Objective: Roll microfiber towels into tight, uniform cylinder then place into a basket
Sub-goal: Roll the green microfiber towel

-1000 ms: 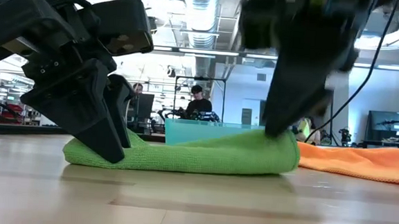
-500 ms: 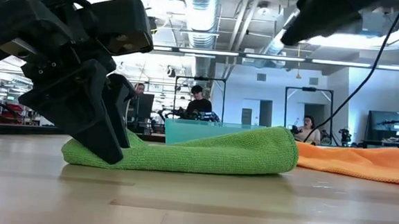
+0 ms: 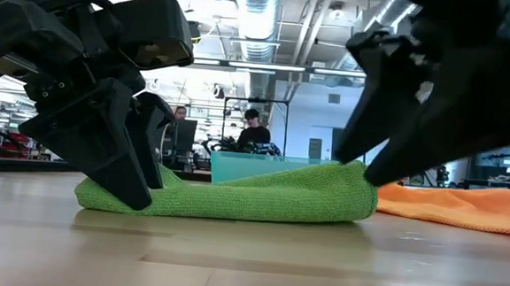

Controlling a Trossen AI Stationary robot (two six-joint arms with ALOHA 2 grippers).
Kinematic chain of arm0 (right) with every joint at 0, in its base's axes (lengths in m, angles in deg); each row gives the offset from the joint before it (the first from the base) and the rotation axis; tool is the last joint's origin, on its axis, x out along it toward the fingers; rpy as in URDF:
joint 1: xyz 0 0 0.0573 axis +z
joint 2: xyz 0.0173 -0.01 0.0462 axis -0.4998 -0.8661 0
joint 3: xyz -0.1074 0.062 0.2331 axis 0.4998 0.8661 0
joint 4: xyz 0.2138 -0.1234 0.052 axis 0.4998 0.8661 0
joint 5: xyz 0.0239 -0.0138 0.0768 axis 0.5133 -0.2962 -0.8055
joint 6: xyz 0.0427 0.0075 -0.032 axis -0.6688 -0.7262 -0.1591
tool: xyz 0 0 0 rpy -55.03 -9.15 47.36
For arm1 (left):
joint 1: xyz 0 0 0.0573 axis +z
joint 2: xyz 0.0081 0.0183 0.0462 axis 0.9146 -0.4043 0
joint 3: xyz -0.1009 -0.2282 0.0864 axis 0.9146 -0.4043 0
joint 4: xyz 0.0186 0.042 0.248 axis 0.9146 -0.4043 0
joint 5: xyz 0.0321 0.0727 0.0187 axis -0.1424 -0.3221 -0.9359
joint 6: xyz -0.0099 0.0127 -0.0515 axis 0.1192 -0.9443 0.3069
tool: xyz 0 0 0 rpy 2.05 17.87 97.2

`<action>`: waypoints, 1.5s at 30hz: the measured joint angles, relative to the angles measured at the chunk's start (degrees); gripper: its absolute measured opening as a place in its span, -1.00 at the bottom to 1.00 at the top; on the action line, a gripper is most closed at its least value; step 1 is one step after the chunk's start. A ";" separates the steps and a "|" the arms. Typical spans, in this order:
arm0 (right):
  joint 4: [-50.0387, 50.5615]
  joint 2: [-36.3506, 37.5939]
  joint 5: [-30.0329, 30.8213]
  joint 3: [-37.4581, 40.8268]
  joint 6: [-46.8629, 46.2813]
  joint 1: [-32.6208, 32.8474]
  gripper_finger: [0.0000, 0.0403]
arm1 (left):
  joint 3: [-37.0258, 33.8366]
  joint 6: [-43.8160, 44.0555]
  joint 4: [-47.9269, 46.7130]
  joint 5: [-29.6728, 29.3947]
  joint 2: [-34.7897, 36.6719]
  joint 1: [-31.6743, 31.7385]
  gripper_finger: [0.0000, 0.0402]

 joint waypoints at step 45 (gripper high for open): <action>5.58 -4.01 -15.15 -0.26 -20.74 -12.62 -0.76 | 8.35 -11.48 -18.48 -10.15 -0.39 -6.17 -0.40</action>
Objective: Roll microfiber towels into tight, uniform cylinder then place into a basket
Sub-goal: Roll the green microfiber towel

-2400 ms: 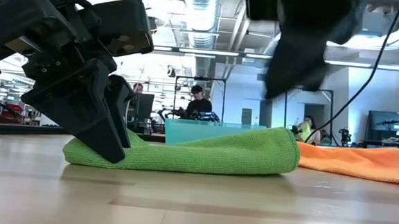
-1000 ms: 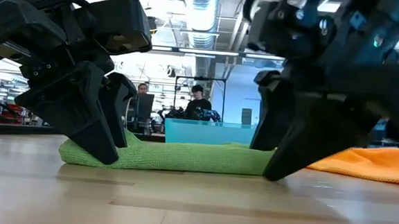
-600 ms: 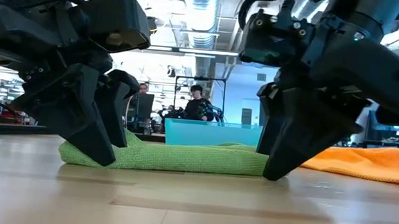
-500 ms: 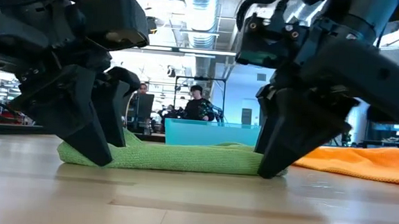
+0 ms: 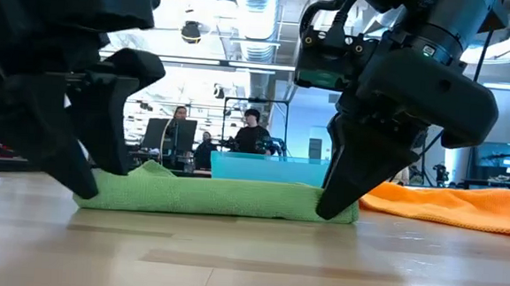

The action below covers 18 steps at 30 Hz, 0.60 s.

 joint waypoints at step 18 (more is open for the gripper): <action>-3.65 0.00 -10.92 -0.03 0.69 0.01 -0.88 | 0.55 11.90 -3.89 7.78 -2.93 5.02 -0.71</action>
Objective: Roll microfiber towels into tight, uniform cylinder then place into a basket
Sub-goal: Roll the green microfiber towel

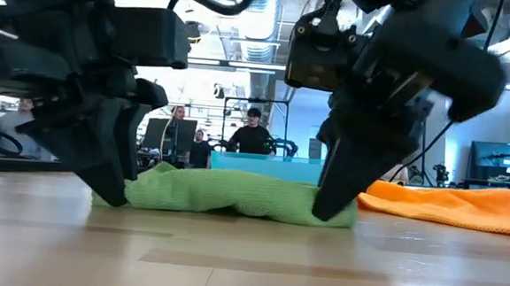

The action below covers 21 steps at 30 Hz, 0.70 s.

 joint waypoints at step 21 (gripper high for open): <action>-0.71 -0.22 -24.01 -7.70 -5.64 2.40 -0.88 | 12.34 13.49 -5.81 29.74 -0.65 -1.78 -0.91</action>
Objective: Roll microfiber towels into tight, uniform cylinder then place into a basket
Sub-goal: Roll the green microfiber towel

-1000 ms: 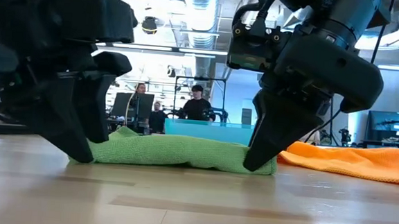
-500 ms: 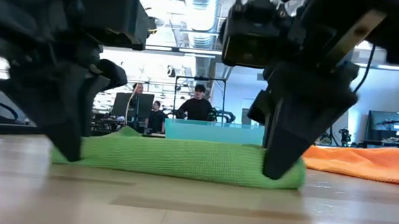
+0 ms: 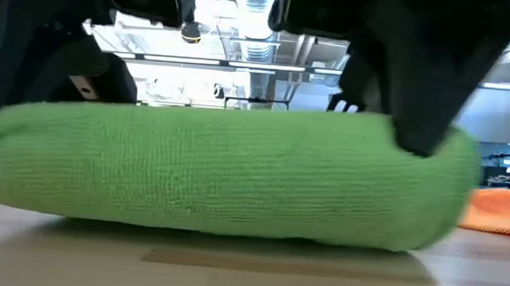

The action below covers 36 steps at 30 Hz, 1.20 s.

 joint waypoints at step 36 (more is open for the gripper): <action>0.58 -2.89 -19.00 0.52 -12.11 -20.06 -0.93 | 0.04 2.13 2.69 -1.92 0.19 1.16 -0.92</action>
